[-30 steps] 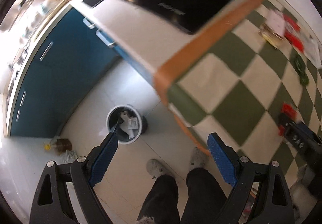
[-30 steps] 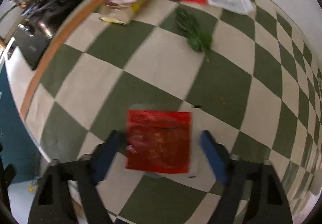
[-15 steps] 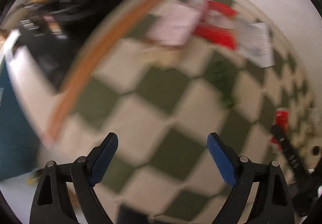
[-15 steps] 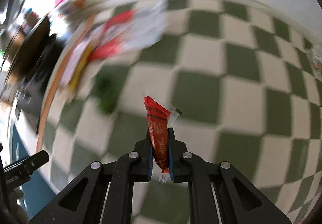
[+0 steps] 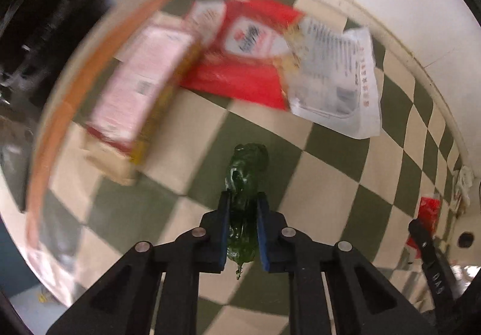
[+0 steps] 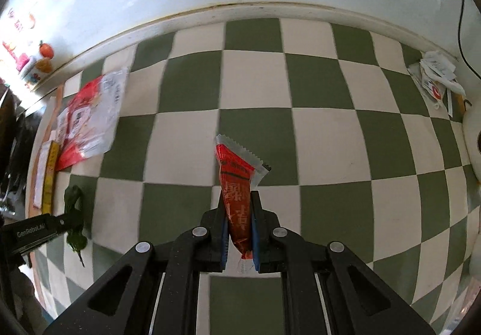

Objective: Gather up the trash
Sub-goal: 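Carry the green plastic and red packet to the bin and open both tools, then lift both tools away from the bin toward the table, then grasp the maroon printed box with the left tool while the right tool grasps a clear wrapper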

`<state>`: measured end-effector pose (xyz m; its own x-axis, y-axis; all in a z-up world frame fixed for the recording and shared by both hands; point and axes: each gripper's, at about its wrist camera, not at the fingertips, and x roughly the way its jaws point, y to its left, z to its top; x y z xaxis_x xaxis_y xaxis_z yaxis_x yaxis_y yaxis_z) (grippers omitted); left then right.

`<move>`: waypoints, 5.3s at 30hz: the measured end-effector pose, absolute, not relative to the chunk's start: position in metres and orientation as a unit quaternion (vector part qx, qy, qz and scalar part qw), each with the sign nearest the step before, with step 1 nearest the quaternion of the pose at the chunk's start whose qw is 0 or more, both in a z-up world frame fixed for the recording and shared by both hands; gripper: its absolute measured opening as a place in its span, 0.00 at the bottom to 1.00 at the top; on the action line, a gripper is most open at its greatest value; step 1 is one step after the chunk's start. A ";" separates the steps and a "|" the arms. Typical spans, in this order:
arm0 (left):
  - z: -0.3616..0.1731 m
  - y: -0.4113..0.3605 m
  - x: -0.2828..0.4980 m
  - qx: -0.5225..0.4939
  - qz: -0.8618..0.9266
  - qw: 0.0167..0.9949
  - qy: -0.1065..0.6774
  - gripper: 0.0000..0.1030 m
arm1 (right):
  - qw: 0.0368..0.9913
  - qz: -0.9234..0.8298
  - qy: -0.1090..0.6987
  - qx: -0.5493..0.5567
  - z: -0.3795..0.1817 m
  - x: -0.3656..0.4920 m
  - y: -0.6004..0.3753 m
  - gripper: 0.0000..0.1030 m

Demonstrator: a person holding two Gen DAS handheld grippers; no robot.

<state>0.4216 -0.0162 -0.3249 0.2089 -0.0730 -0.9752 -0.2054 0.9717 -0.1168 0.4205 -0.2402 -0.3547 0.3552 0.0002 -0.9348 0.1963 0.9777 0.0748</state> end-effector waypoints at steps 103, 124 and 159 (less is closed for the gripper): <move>-0.278 0.334 -0.142 -0.241 0.493 0.654 0.520 0.97 | 0.624 0.485 0.569 -0.227 -0.318 0.063 0.281 1.00; -0.253 0.164 0.331 -0.046 0.164 0.799 0.576 0.97 | 0.777 0.105 0.608 0.127 -0.311 0.461 -0.097 1.00; -0.242 0.202 0.236 -0.178 0.194 0.797 0.543 0.56 | 0.862 0.202 0.461 0.062 -0.216 0.461 -0.062 0.05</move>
